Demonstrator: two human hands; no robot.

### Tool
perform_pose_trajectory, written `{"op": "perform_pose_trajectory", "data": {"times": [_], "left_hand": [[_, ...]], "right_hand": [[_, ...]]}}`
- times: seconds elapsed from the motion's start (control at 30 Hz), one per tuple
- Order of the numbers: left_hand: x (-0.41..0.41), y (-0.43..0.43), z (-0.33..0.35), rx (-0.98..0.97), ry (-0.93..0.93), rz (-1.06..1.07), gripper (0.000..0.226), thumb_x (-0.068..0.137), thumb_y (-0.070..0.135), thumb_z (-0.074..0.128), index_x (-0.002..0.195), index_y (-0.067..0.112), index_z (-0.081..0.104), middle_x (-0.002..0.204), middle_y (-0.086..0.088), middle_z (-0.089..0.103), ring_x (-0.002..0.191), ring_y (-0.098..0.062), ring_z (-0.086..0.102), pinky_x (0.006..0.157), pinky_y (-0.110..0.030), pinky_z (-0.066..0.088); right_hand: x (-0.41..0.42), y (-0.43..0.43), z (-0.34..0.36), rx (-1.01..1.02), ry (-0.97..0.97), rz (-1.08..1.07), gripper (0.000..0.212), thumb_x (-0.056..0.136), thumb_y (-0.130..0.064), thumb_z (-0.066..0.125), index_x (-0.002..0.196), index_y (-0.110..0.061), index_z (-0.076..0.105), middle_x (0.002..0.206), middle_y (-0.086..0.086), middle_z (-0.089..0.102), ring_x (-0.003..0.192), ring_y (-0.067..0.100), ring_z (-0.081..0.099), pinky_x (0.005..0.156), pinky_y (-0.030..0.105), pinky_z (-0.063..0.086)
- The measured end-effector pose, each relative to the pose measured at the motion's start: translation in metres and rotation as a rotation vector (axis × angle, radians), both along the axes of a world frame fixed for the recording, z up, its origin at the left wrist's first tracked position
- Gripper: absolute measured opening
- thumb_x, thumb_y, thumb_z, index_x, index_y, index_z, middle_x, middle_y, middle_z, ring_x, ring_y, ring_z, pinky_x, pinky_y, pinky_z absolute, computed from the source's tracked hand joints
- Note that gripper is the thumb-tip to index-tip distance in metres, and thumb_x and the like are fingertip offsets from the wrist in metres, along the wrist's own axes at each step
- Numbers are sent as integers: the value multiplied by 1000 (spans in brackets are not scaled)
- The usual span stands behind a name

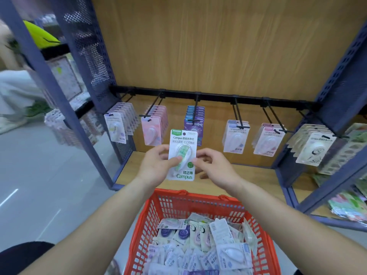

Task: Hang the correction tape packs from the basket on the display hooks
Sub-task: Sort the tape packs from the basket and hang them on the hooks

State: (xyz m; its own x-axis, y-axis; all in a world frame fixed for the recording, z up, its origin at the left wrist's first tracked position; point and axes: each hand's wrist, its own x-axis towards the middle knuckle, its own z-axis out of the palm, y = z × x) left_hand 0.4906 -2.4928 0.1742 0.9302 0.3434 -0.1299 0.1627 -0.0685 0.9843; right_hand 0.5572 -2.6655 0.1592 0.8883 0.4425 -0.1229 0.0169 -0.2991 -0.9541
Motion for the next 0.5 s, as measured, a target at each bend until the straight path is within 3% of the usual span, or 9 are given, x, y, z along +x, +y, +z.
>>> {"op": "perform_pose_trajectory", "data": {"times": [0.13, 0.23, 0.33, 0.43, 0.5], "left_hand": [[-20, 13, 15, 44, -73, 16, 26, 87, 2, 76, 105, 21, 76, 95, 2, 79, 89, -14, 74, 68, -21, 56], [-30, 23, 29, 63, -109, 23, 26, 87, 4, 77, 103, 25, 76, 93, 4, 80, 93, -17, 75, 71, -23, 56], [-38, 32, 50, 122, -174, 39, 29, 87, 8, 79, 99, 34, 71, 88, 10, 79, 90, -9, 75, 75, -23, 57], [-40, 43, 77, 211, -248, 41, 33, 89, 8, 76, 104, 36, 66, 84, 15, 78, 81, 6, 71, 66, -8, 51], [-38, 52, 99, 261, -290, 56, 32, 90, 11, 74, 107, 36, 65, 92, 18, 74, 81, 13, 68, 67, -4, 48]], "right_hand": [[-29, 24, 6, 127, 15, -16, 11, 99, -15, 65, 108, -9, 62, 100, 22, 71, 74, 17, 70, 60, 31, 58], [-36, 37, 21, 202, 3, -46, 15, 98, -15, 67, 110, -7, 64, 99, 9, 77, 86, 21, 76, 69, 37, 62], [-38, 48, 46, 219, -47, -23, 15, 98, -16, 67, 113, -13, 66, 103, 3, 79, 94, 22, 76, 78, 43, 63], [-34, 60, 76, 225, -110, -35, 15, 99, -17, 65, 114, -16, 66, 103, -3, 79, 93, 16, 76, 75, 36, 62], [-26, 68, 97, 251, -148, -56, 14, 99, -19, 65, 113, -17, 66, 102, -2, 79, 94, 20, 76, 72, 38, 61]]}}
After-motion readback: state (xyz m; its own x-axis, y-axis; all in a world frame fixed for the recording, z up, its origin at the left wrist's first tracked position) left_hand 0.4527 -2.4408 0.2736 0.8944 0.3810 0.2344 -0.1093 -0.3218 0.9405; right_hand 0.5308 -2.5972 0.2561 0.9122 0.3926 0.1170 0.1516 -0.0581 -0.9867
